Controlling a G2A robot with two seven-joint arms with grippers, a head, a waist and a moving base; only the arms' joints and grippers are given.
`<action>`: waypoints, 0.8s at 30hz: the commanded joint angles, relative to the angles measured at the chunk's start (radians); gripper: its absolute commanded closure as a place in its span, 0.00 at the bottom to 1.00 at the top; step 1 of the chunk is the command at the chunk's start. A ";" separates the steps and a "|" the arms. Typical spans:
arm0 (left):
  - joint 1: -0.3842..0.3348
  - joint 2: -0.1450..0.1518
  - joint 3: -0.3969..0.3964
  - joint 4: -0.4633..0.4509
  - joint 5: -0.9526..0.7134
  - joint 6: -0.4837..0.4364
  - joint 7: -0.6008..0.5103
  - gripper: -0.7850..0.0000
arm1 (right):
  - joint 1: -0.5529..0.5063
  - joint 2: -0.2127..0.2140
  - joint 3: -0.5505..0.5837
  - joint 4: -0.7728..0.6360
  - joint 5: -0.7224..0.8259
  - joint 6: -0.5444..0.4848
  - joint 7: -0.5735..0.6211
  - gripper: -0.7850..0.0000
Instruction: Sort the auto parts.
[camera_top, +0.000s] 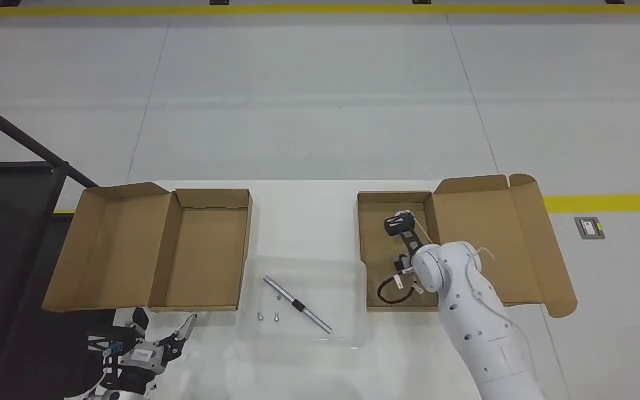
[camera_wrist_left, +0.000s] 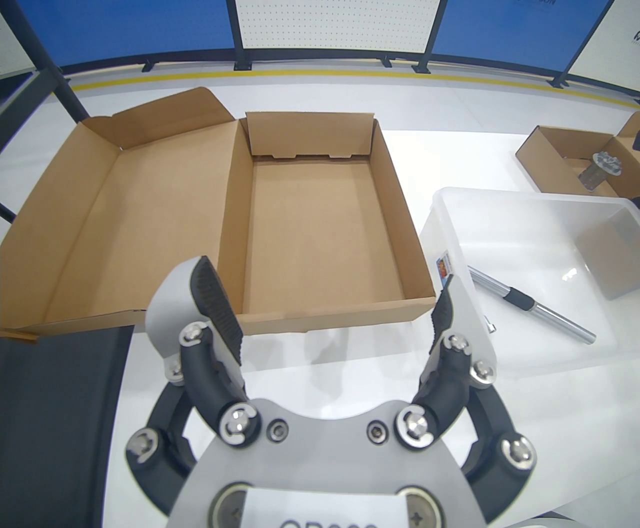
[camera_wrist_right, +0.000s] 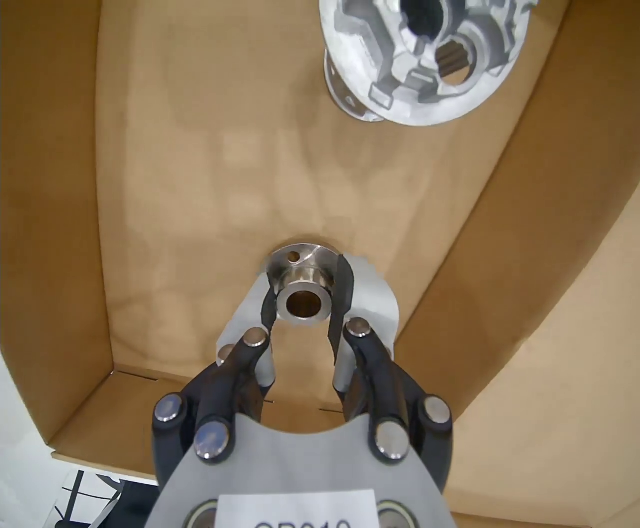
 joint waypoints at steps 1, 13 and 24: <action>0.000 0.000 0.000 0.000 0.000 0.000 0.000 0.00 | -0.029 0.003 0.007 -0.070 0.014 -0.019 -0.009 0.48; 0.000 0.000 0.000 0.000 0.000 0.000 0.000 0.00 | -0.318 0.019 -0.127 -0.692 -0.058 -0.167 0.035 0.41; -0.006 0.007 -0.021 -0.019 0.094 -0.067 0.017 0.00 | -0.545 0.044 -0.095 -0.910 -0.048 -0.255 -0.329 0.00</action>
